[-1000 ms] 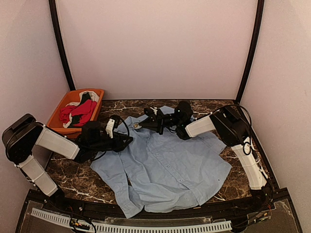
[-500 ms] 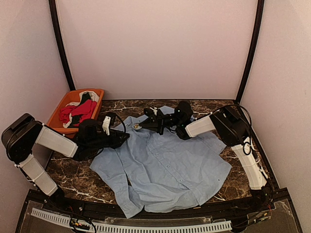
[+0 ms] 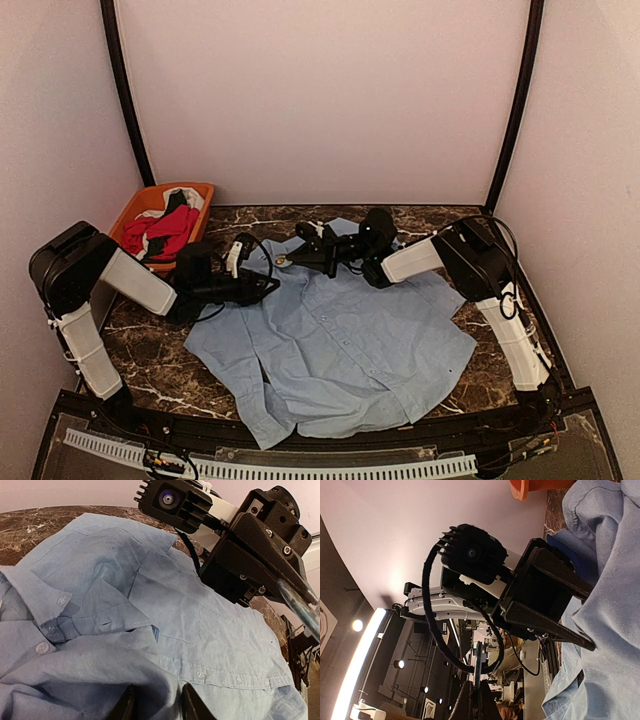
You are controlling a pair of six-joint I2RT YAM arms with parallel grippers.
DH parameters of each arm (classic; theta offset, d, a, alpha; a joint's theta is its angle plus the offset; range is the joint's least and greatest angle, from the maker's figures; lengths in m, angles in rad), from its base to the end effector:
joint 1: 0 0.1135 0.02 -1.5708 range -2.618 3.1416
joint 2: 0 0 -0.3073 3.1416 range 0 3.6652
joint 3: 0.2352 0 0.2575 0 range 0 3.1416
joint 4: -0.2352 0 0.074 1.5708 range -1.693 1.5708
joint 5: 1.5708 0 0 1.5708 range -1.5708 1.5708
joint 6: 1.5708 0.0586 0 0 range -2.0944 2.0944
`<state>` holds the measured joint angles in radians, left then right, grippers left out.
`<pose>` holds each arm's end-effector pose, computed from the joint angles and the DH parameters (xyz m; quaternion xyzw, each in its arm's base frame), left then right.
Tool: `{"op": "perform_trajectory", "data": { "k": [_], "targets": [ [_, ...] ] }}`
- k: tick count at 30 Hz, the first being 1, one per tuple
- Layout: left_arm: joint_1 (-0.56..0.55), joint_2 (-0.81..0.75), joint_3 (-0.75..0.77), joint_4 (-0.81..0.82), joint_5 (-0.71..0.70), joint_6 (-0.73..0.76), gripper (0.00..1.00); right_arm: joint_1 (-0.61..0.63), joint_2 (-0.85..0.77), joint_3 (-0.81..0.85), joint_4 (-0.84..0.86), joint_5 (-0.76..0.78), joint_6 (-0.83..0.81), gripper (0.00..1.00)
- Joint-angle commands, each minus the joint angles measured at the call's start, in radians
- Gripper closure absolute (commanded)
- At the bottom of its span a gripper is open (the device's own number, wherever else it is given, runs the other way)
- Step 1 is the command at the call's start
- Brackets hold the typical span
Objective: Pin the brooch onto the clothing
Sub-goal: Position the brooch on the flattened clothing.
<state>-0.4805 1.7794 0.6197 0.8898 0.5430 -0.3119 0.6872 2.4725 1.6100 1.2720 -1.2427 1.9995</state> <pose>0.3038 -0.1925 0.1755 0.2264 0.7503 -0.4220 0.4558 0.3936 0.3948 0.1899 0.1135 -0.6504 -0.7343 0.1578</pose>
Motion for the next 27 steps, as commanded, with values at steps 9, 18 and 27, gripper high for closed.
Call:
{"op": "perform_trajectory", "data": {
  "k": [9,18,27],
  "targets": [
    [0.005,-0.069,-0.059,0.129,0.068,-0.054,0.93,0.007,0.052,0.041,0.017,-0.027,0.005,1.0],
    [0.005,-0.064,-0.077,0.213,0.105,-0.098,0.99,0.014,0.076,0.049,0.076,-0.019,0.068,1.0],
    [0.005,-0.057,-0.075,0.239,0.113,-0.121,0.99,0.014,0.104,0.071,0.087,-0.005,0.082,1.0]
  ]
}}
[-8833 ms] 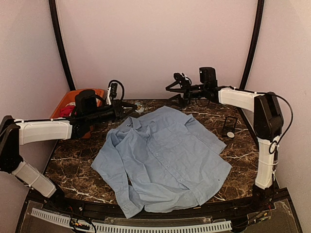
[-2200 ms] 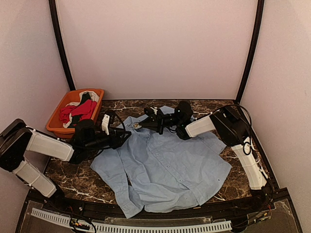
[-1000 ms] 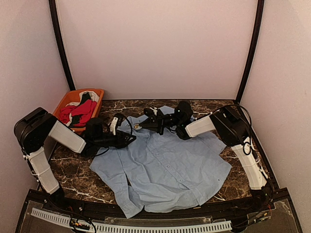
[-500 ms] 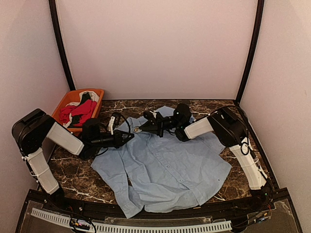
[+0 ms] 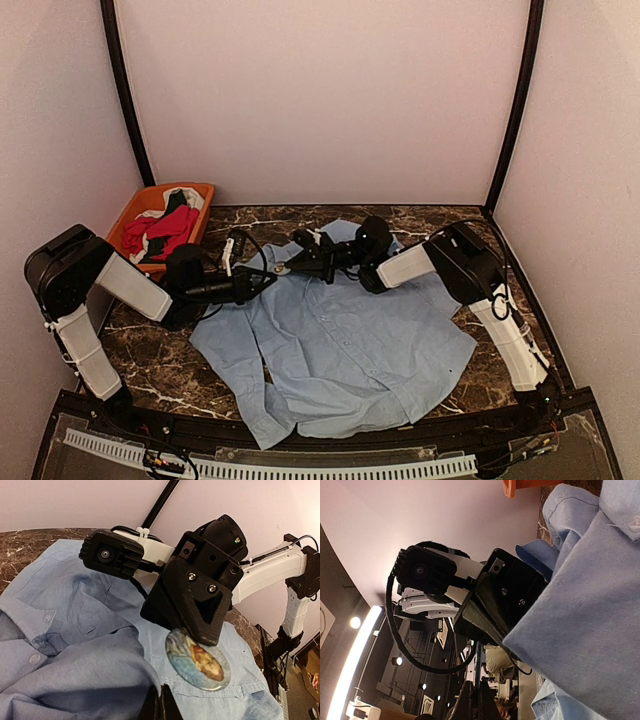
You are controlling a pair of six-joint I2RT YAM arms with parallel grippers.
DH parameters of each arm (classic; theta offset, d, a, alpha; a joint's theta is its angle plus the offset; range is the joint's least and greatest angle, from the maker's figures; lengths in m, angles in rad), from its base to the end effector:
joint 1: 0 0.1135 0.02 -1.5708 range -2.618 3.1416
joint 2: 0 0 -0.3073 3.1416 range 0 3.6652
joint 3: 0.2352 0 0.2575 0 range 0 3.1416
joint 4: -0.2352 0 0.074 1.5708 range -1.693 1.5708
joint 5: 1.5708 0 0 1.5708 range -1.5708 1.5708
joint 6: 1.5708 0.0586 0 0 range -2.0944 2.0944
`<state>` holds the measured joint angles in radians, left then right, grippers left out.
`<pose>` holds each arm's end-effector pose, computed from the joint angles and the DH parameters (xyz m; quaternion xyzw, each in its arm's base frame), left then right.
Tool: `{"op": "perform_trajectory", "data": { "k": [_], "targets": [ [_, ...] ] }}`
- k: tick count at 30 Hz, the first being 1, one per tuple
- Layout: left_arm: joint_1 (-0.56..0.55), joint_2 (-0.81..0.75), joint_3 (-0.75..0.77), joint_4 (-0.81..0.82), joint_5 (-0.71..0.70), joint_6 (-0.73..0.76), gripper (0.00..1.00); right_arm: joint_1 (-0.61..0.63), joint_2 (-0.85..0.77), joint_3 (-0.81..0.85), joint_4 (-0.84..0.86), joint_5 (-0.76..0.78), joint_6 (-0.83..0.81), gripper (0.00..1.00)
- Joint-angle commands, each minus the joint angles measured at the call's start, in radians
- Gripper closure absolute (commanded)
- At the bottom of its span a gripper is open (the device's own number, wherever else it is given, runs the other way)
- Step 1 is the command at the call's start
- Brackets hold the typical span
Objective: Pin the brooch onto the clothing
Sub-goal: Position the brooch on the flattened clothing.
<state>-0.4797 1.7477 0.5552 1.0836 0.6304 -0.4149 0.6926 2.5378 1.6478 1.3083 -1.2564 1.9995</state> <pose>0.2883 -0.1889 0.1923 0.2298 0.7008 -0.4826 0.4724 0.3965 0.4014 0.1686 0.1233 -0.6496 -0.7327 0.1610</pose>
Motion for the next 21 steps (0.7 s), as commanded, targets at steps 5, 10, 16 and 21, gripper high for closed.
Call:
{"op": "perform_trajectory", "data": {
  "k": [5,10,16,21],
  "targets": [
    [0.004,-0.025,-0.008,0.05,0.034,-0.024,0.99,0.007,0.058,0.06,0.062,0.017,0.083,1.0],
    [0.004,-0.021,-0.009,0.056,0.037,-0.027,0.99,0.007,0.071,0.085,0.087,0.033,0.095,1.0],
    [0.004,-0.016,-0.009,0.063,0.04,-0.03,0.99,0.001,0.063,0.103,0.122,0.046,0.123,1.0],
    [0.004,-0.011,-0.008,0.066,0.038,-0.032,0.99,-0.002,0.049,0.091,0.097,0.039,0.098,1.0]
  ]
}}
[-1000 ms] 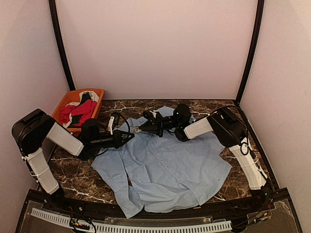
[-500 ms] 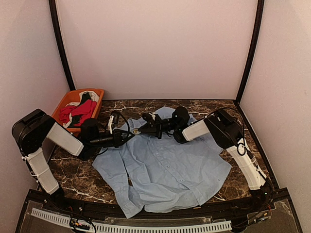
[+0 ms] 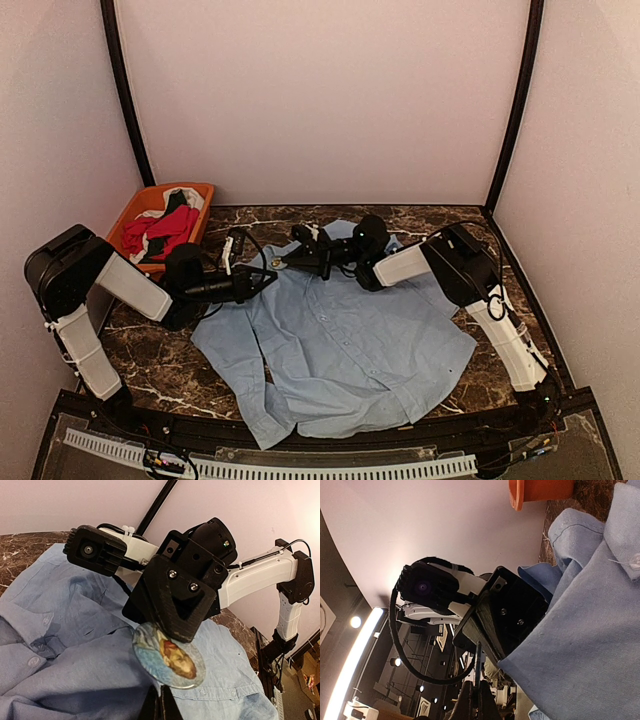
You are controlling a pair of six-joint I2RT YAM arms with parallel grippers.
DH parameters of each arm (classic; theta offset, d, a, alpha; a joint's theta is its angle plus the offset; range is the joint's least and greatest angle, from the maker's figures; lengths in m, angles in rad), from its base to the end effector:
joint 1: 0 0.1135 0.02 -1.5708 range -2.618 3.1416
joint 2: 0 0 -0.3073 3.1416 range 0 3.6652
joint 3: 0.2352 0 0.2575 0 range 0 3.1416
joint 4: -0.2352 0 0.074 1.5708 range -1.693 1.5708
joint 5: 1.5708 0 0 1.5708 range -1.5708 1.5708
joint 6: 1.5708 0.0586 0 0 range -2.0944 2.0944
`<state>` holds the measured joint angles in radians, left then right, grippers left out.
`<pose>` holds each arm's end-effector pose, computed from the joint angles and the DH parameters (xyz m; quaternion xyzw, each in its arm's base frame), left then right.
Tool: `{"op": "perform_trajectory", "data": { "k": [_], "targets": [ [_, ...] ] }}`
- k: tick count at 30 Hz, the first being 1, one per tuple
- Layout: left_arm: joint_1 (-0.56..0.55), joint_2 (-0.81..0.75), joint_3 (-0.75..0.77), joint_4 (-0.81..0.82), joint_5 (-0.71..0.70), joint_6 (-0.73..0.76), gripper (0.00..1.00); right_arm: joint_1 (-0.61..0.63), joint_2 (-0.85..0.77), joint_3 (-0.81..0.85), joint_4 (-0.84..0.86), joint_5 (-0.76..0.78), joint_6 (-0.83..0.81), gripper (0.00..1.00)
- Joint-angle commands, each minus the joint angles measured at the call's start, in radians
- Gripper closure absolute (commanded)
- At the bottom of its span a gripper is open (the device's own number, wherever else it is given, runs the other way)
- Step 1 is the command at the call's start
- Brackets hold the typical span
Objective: Pin the brooch onto the clothing
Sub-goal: Position the brooch on the flattened clothing.
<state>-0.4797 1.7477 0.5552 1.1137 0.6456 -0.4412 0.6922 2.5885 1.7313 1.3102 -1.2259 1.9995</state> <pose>0.2878 -0.1895 0.1960 0.2287 0.6922 -0.4947 0.4731 0.4075 0.4095 0.1660 0.1235 -0.6409 -0.7441 0.1427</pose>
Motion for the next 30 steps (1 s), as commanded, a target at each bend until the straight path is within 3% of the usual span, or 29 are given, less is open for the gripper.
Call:
{"op": "perform_trajectory", "data": {
  "k": [1,11,30],
  "targets": [
    [0.004,-0.01,-0.008,0.038,0.02,-0.005,0.99,-0.002,-0.001,0.004,0.094,0.007,0.094,1.0],
    [0.004,-0.006,-0.006,0.051,0.025,-0.015,0.99,-0.002,0.021,-0.024,0.098,0.014,0.08,1.0],
    [0.004,0.002,-0.009,0.11,0.04,-0.07,0.99,-0.004,0.115,0.098,0.245,0.059,0.093,1.0]
  ]
}}
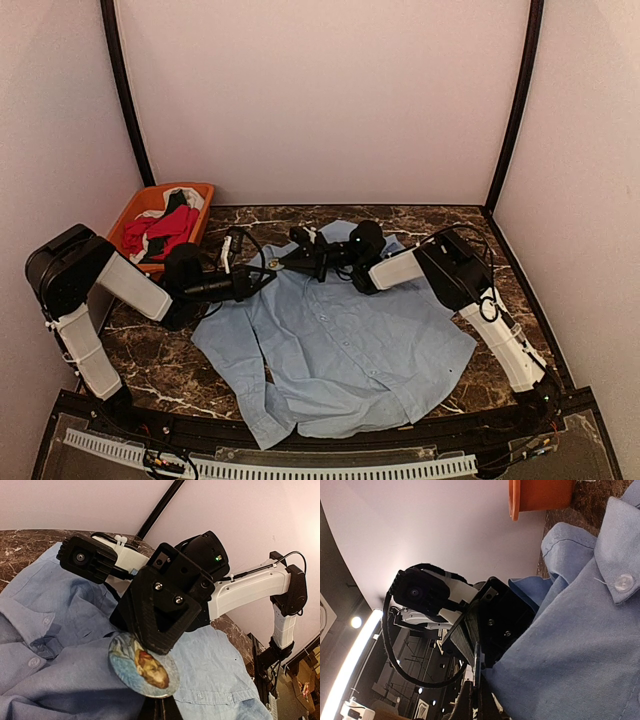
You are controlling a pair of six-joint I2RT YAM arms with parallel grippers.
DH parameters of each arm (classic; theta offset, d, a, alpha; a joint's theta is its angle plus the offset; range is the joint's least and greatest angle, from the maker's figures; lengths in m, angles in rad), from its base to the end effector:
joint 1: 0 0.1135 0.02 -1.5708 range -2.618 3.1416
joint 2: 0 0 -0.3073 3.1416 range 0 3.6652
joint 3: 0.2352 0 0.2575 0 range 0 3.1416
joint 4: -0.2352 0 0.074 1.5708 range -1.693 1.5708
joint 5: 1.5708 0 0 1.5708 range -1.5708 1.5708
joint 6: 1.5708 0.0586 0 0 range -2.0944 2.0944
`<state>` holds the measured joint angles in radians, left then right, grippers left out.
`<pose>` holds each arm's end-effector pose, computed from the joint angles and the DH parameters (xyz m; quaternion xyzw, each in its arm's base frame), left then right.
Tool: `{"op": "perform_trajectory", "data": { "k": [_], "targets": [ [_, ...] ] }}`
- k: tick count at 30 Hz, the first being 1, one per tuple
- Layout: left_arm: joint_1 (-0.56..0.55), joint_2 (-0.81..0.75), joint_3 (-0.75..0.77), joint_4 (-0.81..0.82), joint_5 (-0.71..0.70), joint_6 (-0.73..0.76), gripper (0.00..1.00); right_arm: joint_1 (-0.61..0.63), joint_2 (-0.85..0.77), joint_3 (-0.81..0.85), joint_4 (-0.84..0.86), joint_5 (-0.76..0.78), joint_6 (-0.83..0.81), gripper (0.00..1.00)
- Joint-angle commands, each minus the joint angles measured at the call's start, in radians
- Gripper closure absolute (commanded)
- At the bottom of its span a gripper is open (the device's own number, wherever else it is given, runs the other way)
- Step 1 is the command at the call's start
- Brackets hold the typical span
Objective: Pin the brooch onto the clothing
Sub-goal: Position the brooch on the flattened clothing.
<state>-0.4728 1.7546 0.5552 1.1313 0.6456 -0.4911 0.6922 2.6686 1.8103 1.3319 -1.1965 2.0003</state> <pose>0.2897 -0.1878 0.1958 0.2102 0.6950 -0.5055 0.4662 0.4175 0.4170 0.1467 0.1192 -0.6344 -0.7528 0.1293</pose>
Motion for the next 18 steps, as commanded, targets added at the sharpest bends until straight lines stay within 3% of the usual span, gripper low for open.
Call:
{"op": "perform_trajectory", "data": {
  "k": [1,18],
  "targets": [
    [-0.003,-0.005,-0.009,0.095,0.042,-0.022,0.99,-0.004,0.037,0.017,0.225,0.032,0.09,1.0],
    [-0.001,-0.002,-0.014,0.169,0.071,-0.061,0.99,0.001,0.157,0.071,0.265,0.063,0.093,1.0]
  ]
}}
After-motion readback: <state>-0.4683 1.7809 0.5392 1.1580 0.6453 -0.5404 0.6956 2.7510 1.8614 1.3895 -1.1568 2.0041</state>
